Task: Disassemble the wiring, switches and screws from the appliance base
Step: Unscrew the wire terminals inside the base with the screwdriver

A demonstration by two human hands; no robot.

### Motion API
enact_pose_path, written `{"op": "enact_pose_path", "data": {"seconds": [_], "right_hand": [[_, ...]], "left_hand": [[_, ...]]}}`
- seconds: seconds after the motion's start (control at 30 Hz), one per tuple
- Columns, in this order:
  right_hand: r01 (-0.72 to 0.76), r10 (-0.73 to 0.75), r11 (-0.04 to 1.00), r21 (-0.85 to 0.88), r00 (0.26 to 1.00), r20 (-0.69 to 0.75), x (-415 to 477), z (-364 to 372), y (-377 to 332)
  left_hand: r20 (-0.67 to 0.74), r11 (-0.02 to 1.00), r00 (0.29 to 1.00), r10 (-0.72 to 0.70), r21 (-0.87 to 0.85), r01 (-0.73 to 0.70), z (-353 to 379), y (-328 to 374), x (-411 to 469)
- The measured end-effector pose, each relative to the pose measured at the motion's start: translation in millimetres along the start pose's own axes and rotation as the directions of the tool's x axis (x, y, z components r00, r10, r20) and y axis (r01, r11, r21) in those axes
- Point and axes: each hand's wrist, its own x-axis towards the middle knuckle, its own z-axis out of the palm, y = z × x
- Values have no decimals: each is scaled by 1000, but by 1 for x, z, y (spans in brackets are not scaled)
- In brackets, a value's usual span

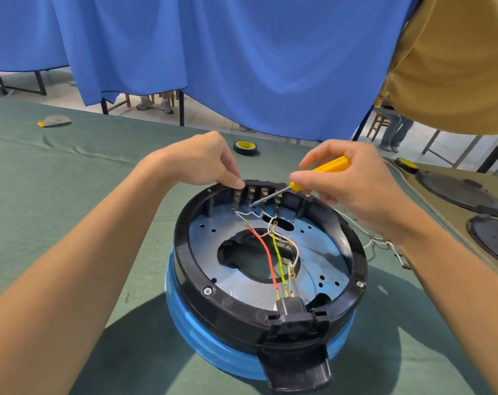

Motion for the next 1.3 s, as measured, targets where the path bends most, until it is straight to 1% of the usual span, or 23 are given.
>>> {"op": "enact_pose_path", "data": {"seconds": [0.07,0.13,0.17,0.23,0.33,0.4,0.47,0.57,0.6,0.73,0.8,0.87,0.97,1.0,1.07,1.1,1.17,1.23,1.3], "right_hand": [[12,-6,988,152,999,-41,-3,-10,-7],[16,12,956,293,996,-93,-7,-19,-12],[16,27,942,336,992,-125,-9,-21,-13],[25,56,932,363,976,-209,-16,-22,-10],[31,120,932,361,913,-390,-31,-14,0],[35,143,932,361,879,-455,-41,-3,5],[42,139,934,356,872,-469,-47,5,8],[63,120,936,346,867,-483,-47,9,8],[66,105,946,317,864,-493,-47,11,9],[72,-24,995,74,859,-512,-52,32,19],[84,-39,995,54,823,-566,-53,36,23],[91,-33,994,66,794,-607,-52,37,26],[78,-34,996,46,797,-602,-56,38,30],[101,-63,994,31,803,-592,-58,38,28],[189,-171,982,-27,809,-562,-61,33,22],[227,-213,973,-43,810,-547,-61,29,17],[249,-223,968,-19,828,-515,-59,17,8],[229,-201,973,12,879,-433,-57,9,3],[177,-171,984,-10,932,-319,-56,6,2]], "left_hand": [[0,999,1000,1,33,-1,0,2,0],[-10,998,1000,-7,64,7,1,3,1],[-18,997,1000,-11,75,13,1,3,1],[-51,997,998,-23,75,27,5,3,3],[-135,999,990,-29,21,32,16,2,7],[-184,999,982,-33,-29,28,22,0,9],[-212,998,977,-37,-52,27,26,-1,10],[-225,999,974,-36,-24,31,27,-1,9],[-222,999,974,-36,-7,35,27,0,8],[-199,997,979,-45,48,55,26,1,6],[-214,994,975,-63,78,81,27,1,6],[-262,982,962,-74,151,116,29,0,7],[-381,934,924,-48,311,177,29,1,9],[-407,925,913,-42,329,189,29,1,9],[-438,913,898,-51,344,220,28,-1,9],[-445,902,893,-60,360,240,27,-2,9],[-434,884,897,-87,382,270,27,-4,9],[-391,891,913,-118,364,271,28,-7,9],[-357,905,925,-132,337,259,29,-9,9]]}}
